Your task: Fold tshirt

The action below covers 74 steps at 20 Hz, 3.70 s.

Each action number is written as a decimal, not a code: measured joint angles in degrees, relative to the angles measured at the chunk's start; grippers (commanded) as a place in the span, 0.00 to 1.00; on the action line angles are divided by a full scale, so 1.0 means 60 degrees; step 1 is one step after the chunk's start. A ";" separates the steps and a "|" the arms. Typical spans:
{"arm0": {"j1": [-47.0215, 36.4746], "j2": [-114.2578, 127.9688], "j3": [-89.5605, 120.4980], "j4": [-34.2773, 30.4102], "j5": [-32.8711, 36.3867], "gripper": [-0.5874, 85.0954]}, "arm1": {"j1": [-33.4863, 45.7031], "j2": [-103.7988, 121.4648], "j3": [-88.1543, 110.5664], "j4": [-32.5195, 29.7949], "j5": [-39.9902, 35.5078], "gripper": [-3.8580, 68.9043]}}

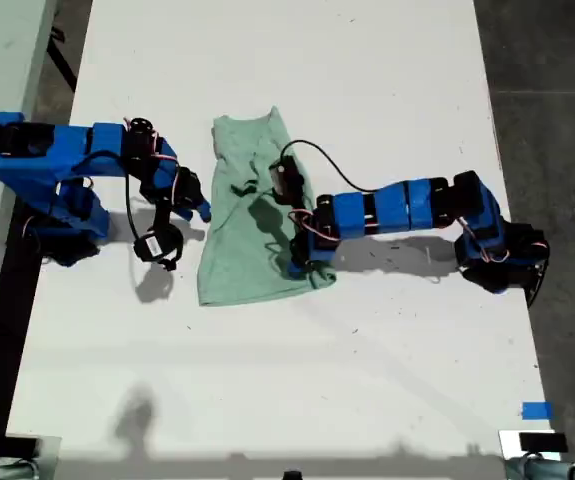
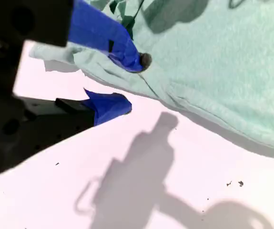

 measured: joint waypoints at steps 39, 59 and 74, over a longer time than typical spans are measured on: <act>0.1099 -0.2856 0.1479 -0.2285 -0.1011 0.01 | -0.0059 0.3296 0.0483 0.2212 -0.0469 0.34; 0.0439 -0.7603 -0.5303 -0.0264 0.0103 0.23 | -0.0117 0.3296 0.0483 0.2139 -0.0469 0.33; 0.1406 -0.3765 -0.5156 0.2637 -0.1128 0.20 | -0.0117 0.3296 0.0688 0.2168 -0.0469 0.35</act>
